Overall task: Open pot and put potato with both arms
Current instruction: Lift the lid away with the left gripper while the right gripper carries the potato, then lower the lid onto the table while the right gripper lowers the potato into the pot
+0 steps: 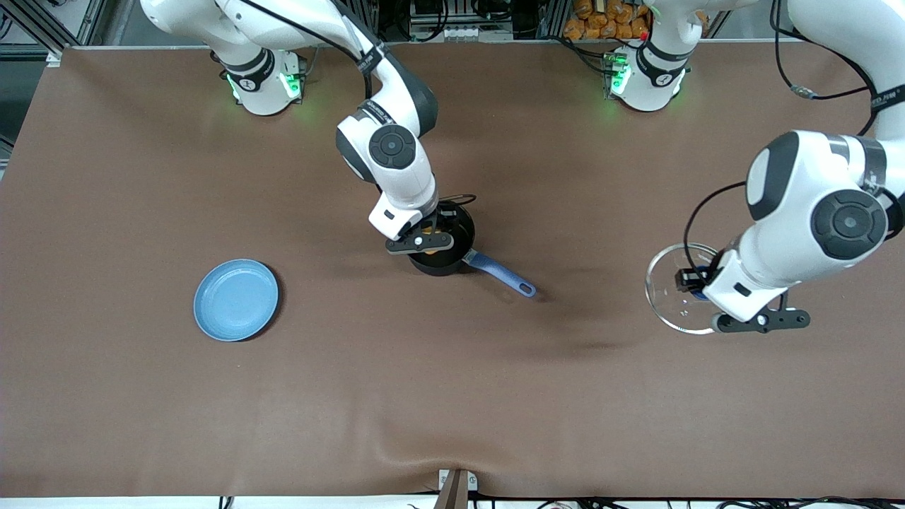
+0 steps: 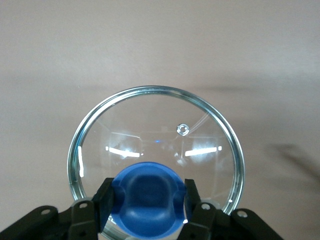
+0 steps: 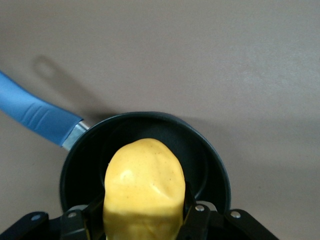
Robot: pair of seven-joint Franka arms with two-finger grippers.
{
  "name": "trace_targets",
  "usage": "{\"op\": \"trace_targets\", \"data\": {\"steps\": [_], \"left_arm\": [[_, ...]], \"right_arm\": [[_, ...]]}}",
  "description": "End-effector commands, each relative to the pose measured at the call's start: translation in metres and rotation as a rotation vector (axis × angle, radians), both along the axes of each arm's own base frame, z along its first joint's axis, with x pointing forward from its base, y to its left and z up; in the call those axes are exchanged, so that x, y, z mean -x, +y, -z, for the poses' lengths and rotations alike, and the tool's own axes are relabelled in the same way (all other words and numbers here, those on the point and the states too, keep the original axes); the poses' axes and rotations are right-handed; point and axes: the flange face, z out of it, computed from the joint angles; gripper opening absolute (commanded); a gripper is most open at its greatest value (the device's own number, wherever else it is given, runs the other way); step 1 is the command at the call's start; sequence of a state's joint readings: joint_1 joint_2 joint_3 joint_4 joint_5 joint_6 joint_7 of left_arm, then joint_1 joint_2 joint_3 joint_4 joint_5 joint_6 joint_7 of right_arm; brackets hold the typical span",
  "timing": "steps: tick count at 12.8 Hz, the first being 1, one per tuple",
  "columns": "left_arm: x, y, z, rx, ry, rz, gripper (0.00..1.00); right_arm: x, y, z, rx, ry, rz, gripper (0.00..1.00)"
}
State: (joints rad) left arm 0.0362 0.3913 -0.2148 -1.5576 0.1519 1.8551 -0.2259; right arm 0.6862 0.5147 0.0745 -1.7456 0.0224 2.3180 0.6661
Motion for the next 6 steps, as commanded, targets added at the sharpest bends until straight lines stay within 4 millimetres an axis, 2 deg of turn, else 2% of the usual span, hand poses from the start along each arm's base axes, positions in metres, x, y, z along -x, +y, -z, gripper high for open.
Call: {"op": "trace_targets", "data": {"steps": [1,3,6], "left_arm": [[0.019,0.037,0.026,0.004,-0.025,0.046,0.00],[0.025,0.050,0.056,0.017,-0.047,0.064,0.00],[0.033,0.060,0.084,0.030,-0.084,0.065,0.00]], "right_arm": [[-0.001,0.005,0.029,0.021,-0.032,0.026,0.05],[0.004,0.013,0.048,0.012,-0.039,0.030,0.05],[0.010,0.018,0.067,0.012,-0.035,0.023,0.05]]}}
